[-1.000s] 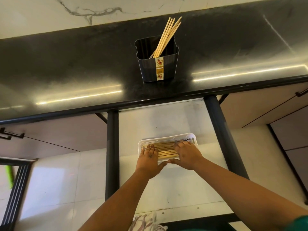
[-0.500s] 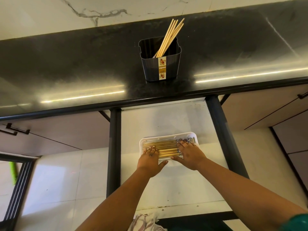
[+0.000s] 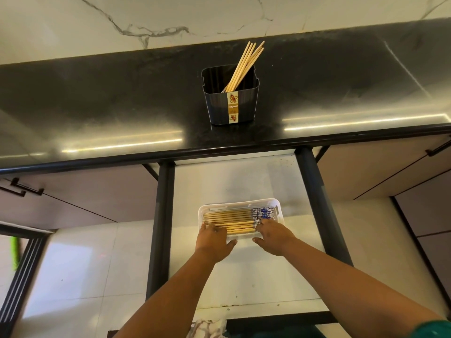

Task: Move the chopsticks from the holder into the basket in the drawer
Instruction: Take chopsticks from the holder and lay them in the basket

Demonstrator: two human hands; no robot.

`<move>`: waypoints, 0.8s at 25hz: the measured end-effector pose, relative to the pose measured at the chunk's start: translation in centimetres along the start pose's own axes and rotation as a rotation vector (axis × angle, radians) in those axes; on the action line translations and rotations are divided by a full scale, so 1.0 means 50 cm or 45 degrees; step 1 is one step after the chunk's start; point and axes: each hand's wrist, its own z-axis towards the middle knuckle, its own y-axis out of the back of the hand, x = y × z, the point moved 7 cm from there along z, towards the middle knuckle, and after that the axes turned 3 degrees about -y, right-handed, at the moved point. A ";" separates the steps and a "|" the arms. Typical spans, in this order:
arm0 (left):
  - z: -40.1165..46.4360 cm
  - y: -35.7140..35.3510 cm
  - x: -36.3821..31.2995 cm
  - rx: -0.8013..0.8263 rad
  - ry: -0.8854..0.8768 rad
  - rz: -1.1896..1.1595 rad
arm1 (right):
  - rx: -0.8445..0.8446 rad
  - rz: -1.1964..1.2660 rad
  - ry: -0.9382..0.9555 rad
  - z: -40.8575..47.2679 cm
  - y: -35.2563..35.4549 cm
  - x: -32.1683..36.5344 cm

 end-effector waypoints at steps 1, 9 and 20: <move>0.002 0.004 0.002 -0.013 0.013 -0.001 | -0.007 0.032 0.006 0.000 0.002 -0.002; 0.010 -0.045 0.013 0.354 -0.001 0.124 | 0.062 -0.071 0.034 0.011 -0.011 -0.002; 0.002 0.045 -0.004 -0.010 0.030 -0.056 | -0.381 0.116 0.131 -0.022 0.080 0.023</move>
